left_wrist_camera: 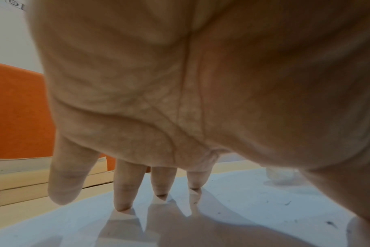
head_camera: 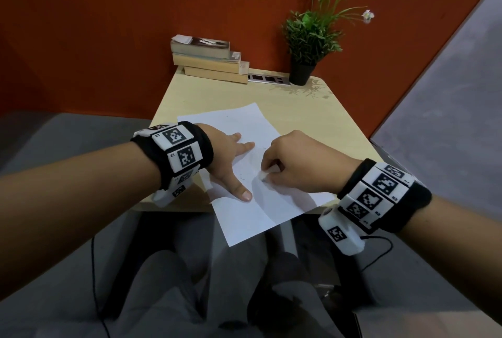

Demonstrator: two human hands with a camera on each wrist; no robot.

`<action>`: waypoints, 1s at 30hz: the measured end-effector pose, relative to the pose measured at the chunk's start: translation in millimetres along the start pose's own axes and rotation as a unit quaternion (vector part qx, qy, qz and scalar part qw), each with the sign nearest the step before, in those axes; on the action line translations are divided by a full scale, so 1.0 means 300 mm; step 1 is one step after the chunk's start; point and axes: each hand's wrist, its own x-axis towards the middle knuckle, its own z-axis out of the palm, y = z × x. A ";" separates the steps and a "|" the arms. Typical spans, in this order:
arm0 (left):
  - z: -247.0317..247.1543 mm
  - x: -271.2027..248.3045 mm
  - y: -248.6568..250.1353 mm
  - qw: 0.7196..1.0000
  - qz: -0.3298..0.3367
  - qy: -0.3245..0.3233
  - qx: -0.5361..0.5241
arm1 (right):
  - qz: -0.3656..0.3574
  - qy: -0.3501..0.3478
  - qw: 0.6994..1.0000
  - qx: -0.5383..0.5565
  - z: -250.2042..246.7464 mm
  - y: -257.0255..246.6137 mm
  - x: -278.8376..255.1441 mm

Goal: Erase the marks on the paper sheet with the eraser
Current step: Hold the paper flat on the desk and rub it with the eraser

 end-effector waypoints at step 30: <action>0.007 0.016 -0.013 0.999 0.012 0.038 -0.007 | -0.025 -0.011 0.999 0.029 0.020 0.055 0.055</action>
